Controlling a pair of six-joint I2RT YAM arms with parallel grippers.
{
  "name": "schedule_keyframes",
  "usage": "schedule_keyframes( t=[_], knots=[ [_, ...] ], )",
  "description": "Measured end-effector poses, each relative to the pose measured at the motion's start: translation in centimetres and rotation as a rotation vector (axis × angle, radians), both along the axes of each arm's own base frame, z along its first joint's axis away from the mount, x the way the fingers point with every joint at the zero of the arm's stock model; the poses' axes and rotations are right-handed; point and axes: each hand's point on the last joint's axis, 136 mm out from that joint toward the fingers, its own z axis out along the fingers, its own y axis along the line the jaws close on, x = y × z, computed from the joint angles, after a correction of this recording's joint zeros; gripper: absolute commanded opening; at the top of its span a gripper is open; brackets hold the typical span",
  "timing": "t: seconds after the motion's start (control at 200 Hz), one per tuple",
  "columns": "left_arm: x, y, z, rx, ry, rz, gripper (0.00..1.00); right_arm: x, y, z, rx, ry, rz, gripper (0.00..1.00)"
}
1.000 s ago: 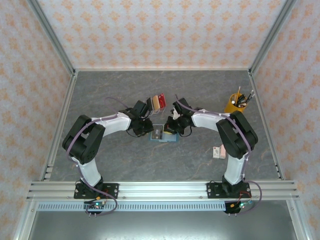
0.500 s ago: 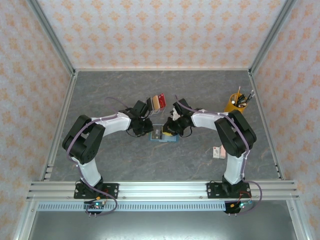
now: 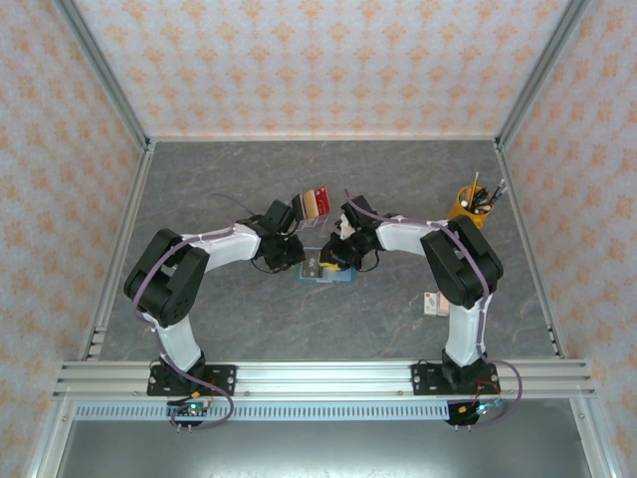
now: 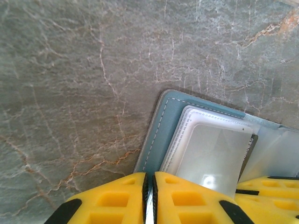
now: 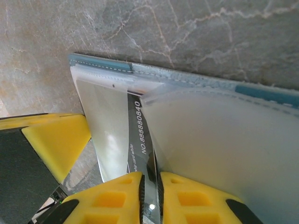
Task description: Take the credit cards out of the card holder
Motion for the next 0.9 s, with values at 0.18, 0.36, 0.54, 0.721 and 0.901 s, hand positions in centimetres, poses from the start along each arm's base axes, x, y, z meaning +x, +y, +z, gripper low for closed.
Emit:
schedule_keyframes(
  t=[0.18, 0.36, 0.54, 0.721, 0.901],
  knots=[
    [-0.02, 0.01, -0.1, -0.002, -0.001, 0.003, 0.13, 0.0, 0.12, 0.01, -0.003, 0.011, 0.003, 0.17],
    [-0.04, 0.02, -0.14, -0.002, -0.001, 0.004, 0.12, 0.03, 0.12, -0.02, -0.003, 0.014, -0.004, 0.09],
    [-0.04, 0.03, -0.12, -0.003, -0.001, 0.005, 0.12, 0.04, 0.08, 0.04, 0.001, 0.019, -0.021, 0.04],
    [-0.04, 0.03, -0.12, -0.003, -0.001, 0.006, 0.12, -0.03, 0.04, 0.47, 0.023, 0.006, -0.044, 0.08],
    [-0.04, 0.03, -0.12, -0.003, -0.001, 0.006, 0.12, -0.01, 0.31, 0.91, 0.059, 0.005, -0.064, 0.12]
  ],
)
